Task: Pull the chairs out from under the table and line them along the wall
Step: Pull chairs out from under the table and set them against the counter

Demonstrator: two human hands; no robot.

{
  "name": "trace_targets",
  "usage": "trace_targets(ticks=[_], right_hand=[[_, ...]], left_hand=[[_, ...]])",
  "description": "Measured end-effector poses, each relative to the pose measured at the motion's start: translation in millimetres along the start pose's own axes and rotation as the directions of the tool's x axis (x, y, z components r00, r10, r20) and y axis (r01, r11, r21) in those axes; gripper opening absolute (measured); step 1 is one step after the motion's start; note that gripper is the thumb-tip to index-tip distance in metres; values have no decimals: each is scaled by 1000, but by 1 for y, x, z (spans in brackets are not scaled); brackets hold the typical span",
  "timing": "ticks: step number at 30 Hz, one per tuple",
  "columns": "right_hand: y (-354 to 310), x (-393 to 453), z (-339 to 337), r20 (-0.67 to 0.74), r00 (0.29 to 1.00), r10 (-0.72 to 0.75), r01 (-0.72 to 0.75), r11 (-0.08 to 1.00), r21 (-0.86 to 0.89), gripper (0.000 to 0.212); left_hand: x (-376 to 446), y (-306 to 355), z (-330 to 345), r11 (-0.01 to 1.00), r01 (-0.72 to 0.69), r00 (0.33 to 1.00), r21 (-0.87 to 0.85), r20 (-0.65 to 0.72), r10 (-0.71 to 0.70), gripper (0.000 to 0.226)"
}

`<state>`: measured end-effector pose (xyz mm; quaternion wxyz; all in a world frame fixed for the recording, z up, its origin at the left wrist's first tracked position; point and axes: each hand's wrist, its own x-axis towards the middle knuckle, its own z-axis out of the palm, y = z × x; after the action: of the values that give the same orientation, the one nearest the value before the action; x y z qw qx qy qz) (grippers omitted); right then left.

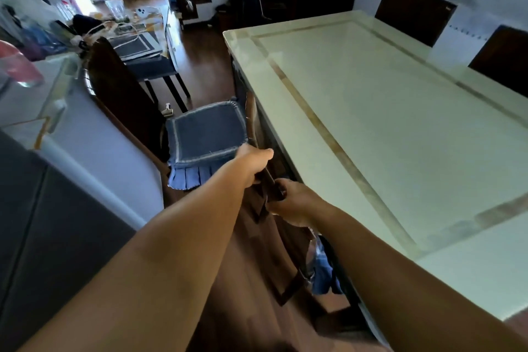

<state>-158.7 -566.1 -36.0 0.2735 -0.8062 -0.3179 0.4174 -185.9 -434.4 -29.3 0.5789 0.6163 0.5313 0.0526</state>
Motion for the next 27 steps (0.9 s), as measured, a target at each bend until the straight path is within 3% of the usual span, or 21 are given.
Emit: trace_targets(ticks=[2,8,14,18,27], right_hand=[[1,2,4,-27,1000,-15,16,1000,21,50],[1,5,13,-110,992,-63,61,998,-18,43],[-10,-7,33,-144,982,-125,118,992,-53,33],[-27,-15,63,-141,975,-170,165,985,-50,18],[-79,-38,160,-58,960,-272,270,962,-52,27]], left_hand=[[2,-3,4,1000,19,1000,-18,-9,-19,14],[5,0,7,999,-2,979,35,-203,10,31],[-2,-15,-14,998,-43,967,49,-250,54,32],[-6,-35,-45,999,-38,961,28,-274,44,33],[-26,-94,-145,1000,-12,916,25,-401,21,36]])
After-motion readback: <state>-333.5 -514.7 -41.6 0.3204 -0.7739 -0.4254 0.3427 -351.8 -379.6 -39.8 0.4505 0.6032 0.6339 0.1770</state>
